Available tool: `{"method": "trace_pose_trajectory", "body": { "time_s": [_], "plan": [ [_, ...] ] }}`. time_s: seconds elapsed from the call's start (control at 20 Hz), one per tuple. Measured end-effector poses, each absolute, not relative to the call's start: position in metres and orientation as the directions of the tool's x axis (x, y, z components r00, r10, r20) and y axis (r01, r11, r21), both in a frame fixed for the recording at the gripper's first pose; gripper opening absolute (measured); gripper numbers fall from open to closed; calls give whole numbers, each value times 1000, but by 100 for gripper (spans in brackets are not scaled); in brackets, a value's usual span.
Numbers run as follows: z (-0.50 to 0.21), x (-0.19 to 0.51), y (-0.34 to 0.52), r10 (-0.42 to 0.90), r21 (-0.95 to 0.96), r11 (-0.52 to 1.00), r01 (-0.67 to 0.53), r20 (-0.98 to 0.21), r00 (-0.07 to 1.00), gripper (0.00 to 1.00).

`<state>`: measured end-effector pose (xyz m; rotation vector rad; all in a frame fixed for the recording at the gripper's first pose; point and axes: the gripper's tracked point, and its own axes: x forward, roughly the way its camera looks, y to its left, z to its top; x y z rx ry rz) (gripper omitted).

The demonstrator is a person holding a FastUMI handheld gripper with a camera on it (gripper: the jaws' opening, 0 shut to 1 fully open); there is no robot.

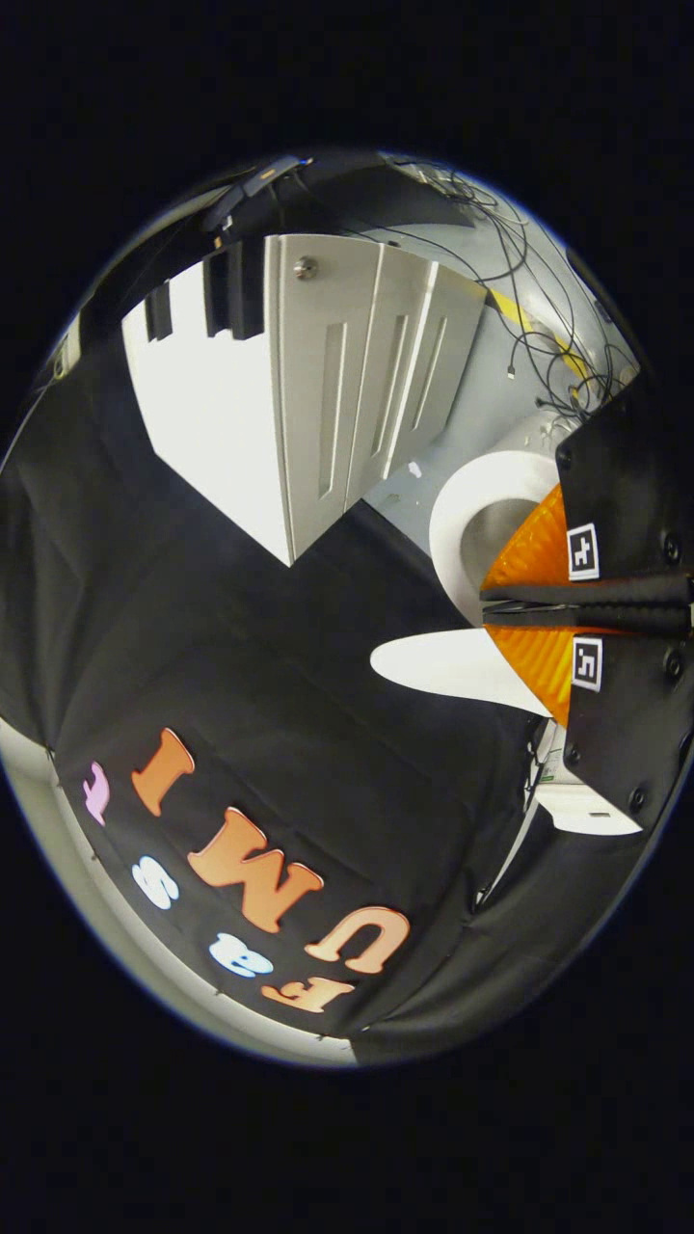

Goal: Open the toilet lid.

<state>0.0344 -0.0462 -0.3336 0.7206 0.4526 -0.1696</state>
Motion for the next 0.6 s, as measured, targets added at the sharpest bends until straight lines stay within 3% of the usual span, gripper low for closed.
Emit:
{"method": "trace_pose_trajectory", "body": {
  "time_s": [0.6],
  "plan": [
    [-242, 39, 44, 54, 475, 864, 169, -421, 905, 8]
  ]
}}
